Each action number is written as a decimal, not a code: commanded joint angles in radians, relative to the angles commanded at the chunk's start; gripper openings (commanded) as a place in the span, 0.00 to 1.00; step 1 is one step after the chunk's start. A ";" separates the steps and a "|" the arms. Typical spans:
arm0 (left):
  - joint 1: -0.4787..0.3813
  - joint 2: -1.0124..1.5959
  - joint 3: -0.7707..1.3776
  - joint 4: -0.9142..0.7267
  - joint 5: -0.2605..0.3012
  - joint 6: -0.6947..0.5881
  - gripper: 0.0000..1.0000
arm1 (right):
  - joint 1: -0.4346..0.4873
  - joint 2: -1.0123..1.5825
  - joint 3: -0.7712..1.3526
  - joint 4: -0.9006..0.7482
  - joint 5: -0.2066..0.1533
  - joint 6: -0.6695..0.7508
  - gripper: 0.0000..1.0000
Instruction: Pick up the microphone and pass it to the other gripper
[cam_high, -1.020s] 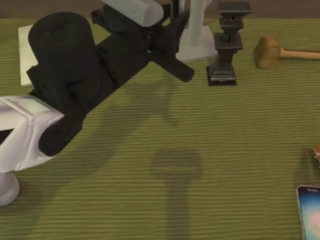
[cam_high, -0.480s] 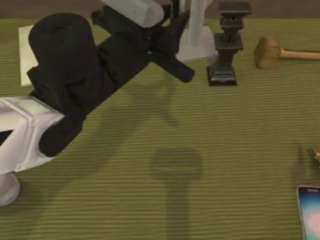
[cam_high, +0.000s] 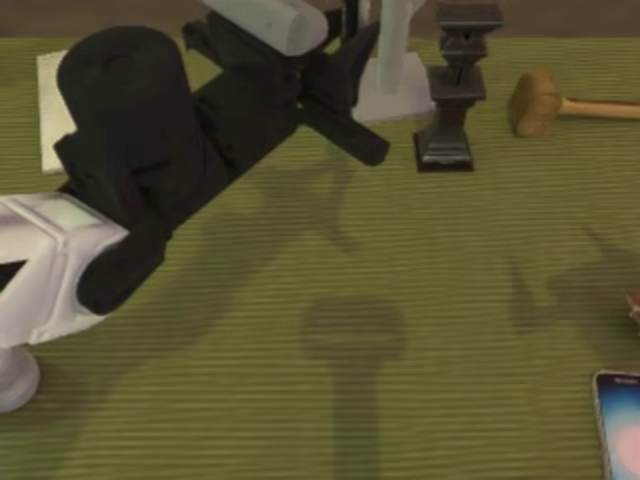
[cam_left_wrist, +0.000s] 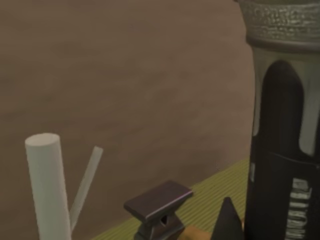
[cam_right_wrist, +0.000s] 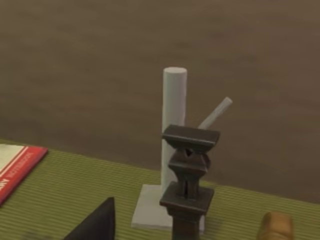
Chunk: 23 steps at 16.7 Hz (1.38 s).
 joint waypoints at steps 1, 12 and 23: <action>0.000 0.000 0.000 0.000 0.000 0.000 0.00 | 0.040 0.081 0.051 0.028 -0.008 -0.003 1.00; 0.000 0.000 0.000 0.000 0.000 0.000 0.00 | 0.326 0.647 0.403 0.216 -0.074 -0.018 1.00; 0.000 0.000 0.000 0.000 0.000 0.000 0.00 | 0.348 0.870 0.576 0.266 -0.049 -0.017 1.00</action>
